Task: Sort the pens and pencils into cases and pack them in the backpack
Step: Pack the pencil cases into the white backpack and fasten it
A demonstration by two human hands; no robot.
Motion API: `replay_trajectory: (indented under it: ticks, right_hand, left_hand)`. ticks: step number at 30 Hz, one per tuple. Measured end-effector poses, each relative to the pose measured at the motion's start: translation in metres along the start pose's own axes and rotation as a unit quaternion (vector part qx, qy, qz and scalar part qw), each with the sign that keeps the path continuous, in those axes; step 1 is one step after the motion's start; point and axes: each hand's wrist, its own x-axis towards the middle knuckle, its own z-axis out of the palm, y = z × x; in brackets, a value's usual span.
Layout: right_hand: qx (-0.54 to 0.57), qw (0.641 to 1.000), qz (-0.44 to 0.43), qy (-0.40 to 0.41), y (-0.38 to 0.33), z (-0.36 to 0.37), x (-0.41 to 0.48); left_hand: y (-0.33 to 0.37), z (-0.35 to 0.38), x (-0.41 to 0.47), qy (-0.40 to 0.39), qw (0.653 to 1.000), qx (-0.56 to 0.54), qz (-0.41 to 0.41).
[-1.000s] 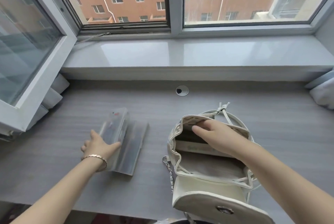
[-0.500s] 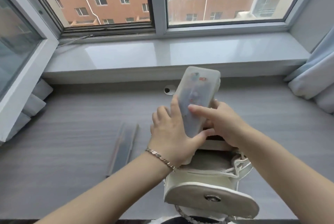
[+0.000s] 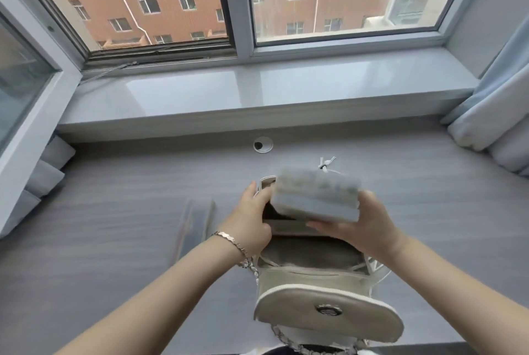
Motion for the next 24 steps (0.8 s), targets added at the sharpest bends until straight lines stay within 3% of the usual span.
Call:
replay_trajectory:
  ticks: [2, 4, 5, 8, 12, 16, 22, 24]
  right_hand:
    - [-0.074, 0.994, -0.054, -0.052, 0.010, -0.001, -0.003]
    - [-0.195, 0.969, -0.107, -0.106, 0.017, -0.001, -0.006]
    - [-0.245, 0.955, -0.120, -0.118, 0.019, -0.002, -0.007]
    - [-0.337, 0.927, -0.101, -0.132, 0.015, -0.009, -0.010]
    - [-0.456, 0.871, -0.036, -0.176, 0.009, -0.008, -0.001]
    - [-0.453, 0.860, 0.050, -0.228, 0.005, 0.002, 0.021]
    - [-0.466, 0.838, 0.055, -0.277, 0.015, -0.002, 0.035]
    - [-0.427, 0.865, 0.062, -0.258, 0.014, 0.001, 0.027]
  left_hand:
    - [0.004, -0.001, 0.003, -0.028, 0.998, -0.056, 0.022]
    - [0.003, -0.006, 0.003, -0.045, 0.989, -0.142, 0.013]
    - [0.002, -0.009, 0.001, -0.046, 0.990, -0.133, 0.028]
    - [-0.012, -0.013, -0.005, -0.070, 0.992, -0.076, 0.074]
    - [-0.022, -0.014, -0.007, -0.069, 0.991, -0.104, 0.040]
    - [-0.012, -0.024, -0.004, -0.042, 0.984, -0.170, -0.019]
    - [-0.014, -0.019, 0.005, -0.035, 0.985, -0.163, -0.036]
    - [-0.012, -0.014, 0.004, -0.028, 0.991, -0.129, -0.027]
